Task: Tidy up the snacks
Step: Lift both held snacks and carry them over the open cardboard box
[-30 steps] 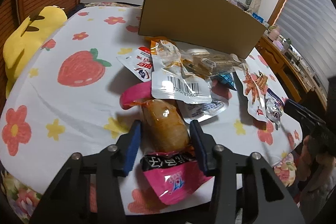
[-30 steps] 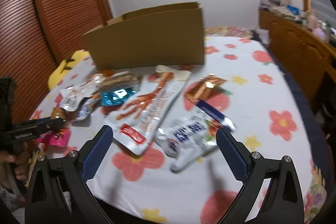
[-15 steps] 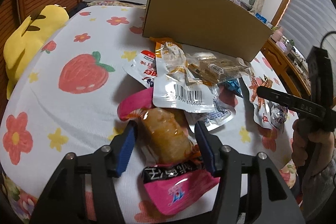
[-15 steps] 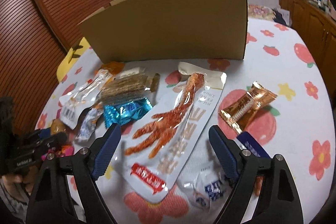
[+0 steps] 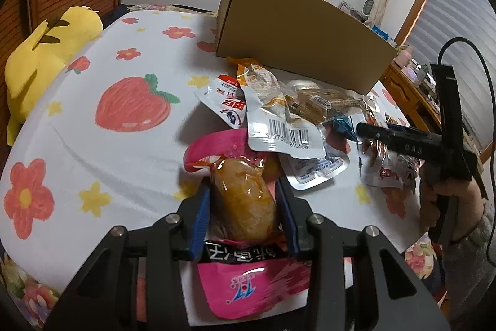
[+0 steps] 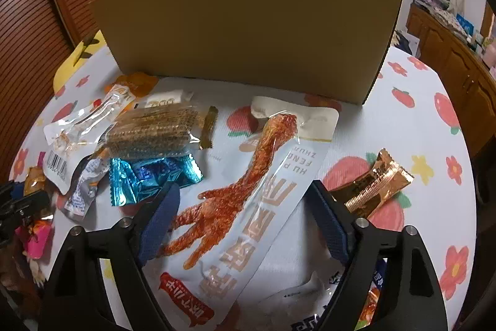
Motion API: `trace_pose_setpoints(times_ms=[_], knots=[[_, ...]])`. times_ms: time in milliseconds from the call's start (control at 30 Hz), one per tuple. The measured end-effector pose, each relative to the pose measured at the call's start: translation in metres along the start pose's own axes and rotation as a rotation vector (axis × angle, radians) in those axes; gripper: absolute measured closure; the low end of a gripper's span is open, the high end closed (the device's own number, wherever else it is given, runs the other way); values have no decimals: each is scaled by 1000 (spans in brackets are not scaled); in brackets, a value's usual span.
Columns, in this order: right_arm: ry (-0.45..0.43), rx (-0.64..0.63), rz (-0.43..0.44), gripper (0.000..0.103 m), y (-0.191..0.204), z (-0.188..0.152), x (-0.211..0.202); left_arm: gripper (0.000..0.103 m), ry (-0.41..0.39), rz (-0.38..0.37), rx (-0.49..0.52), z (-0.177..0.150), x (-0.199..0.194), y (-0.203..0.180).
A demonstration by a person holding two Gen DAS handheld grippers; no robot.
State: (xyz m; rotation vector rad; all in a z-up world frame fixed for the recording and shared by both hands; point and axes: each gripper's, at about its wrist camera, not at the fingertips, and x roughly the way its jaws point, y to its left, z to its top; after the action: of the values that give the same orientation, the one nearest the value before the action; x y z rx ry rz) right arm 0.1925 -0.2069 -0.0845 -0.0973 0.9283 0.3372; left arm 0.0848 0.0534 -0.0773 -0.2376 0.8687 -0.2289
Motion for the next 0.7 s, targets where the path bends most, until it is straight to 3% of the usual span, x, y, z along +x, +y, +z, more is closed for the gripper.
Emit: trace_pose_setpoints(times_ms=[200, 500, 700], knots=[[-5, 90, 74, 80, -18, 4, -7, 65, -15, -4, -2, -1, -4, 3], [-58, 113, 166, 92, -19, 1, -30, 65, -66, -20, 7, -7, -22, 6], [-110, 88, 142, 94, -16, 3, -49, 65, -100, -21, -6, -8, -33, 12]])
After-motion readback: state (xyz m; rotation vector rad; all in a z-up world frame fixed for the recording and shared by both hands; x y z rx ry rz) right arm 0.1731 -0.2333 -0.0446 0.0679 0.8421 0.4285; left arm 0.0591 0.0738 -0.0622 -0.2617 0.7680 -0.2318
